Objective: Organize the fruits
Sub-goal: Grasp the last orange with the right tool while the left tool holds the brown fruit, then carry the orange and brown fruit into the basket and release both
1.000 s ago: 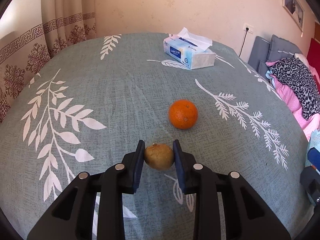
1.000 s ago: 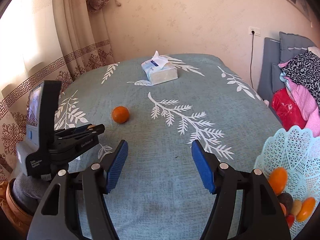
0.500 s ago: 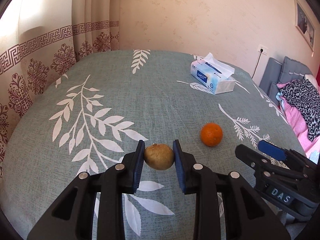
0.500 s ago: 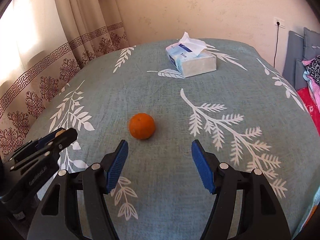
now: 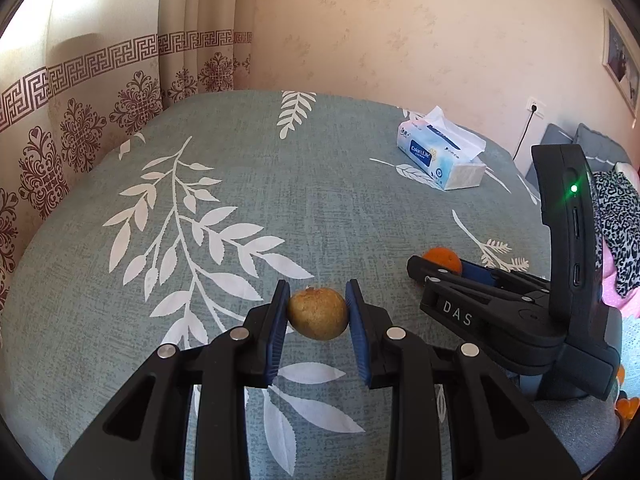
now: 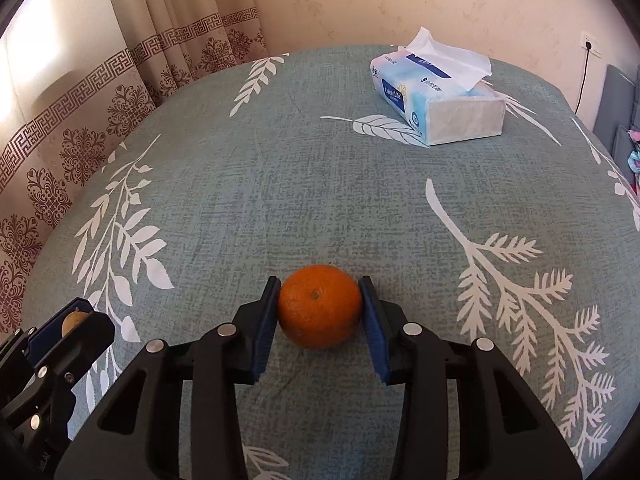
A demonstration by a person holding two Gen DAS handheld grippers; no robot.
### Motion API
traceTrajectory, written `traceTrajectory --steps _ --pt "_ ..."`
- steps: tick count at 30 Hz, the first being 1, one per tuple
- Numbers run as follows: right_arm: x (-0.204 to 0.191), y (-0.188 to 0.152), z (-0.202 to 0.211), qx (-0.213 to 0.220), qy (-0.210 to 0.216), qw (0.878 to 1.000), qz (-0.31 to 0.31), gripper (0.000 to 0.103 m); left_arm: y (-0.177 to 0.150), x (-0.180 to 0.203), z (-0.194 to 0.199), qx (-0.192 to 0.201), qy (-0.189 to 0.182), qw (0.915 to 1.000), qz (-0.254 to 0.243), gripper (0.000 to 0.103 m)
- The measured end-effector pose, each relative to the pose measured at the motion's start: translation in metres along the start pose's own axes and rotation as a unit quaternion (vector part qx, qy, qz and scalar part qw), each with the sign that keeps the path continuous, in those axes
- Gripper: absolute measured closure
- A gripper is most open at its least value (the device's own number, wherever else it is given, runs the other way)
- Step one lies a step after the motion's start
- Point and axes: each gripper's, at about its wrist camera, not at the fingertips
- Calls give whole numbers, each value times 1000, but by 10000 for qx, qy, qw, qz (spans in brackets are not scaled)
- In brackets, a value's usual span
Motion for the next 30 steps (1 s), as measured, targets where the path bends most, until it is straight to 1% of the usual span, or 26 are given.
traceTrajectory --steps 4,9,13,19,21,26,30 --pt "4 -3 6 8 -31 10000 -60 63 0 0 -1 -5 -6 10000 -1 74" --pt "14 -11 25 39 -127 9997 -220 63 -2 4 0 6 -27 10000 -63 74" --pt "25 -21 46 112 -259 9991 -304 63 -4 8 1 0 -51 9999 -121 74" --pt "41 -45 72 72 -551 9976 -403 63 -12 24 3 -14 -154 9993 -337 74" --pt "44 -52 82 160 -647 9971 -375 63 -14 29 4 -12 -191 9990 -395 74" --pt "47 -65 112 551 -1118 9921 -162 63 -22 40 6 -52 -271 9982 -534 74" --pt "53 -75 133 696 -1172 9905 -183 63 -31 54 9 -111 -363 9967 -711 74"
Point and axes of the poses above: each gripper's, at about its wrist camera, not at the fingertips, and z roughly against the way its jaws point, x to its right, y to its top, and after that the axes turned 8 degrees about -y, right-handed
